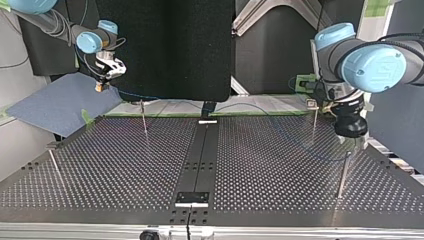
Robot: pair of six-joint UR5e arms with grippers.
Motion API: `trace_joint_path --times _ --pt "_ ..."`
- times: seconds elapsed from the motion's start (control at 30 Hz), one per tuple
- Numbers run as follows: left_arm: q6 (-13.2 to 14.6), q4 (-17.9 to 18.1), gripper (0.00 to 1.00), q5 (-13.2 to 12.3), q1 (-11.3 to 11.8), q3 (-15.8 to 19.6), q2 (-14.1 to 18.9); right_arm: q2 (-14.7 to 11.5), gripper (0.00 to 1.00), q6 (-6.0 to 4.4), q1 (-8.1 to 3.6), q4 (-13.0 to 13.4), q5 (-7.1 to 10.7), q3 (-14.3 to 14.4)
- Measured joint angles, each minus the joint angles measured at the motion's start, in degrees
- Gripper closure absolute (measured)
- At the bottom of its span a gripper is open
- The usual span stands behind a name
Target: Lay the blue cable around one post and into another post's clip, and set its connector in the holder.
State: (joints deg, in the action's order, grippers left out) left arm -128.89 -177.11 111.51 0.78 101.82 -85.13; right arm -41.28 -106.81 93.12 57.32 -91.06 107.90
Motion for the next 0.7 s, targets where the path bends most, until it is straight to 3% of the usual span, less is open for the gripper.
trace_joint_path --times 0.33,0.7 --pt "1.7 1.3 0.0 1.2 2.3 0.0 -0.2 0.0 1.0 0.54 0.0 -0.2 -0.1 0.0" --pt "4.8 4.4 0.0 0.0 3.6 -1.5 -2.9 -0.1 1.0 0.7 0.01 -0.4 -0.17 0.0"
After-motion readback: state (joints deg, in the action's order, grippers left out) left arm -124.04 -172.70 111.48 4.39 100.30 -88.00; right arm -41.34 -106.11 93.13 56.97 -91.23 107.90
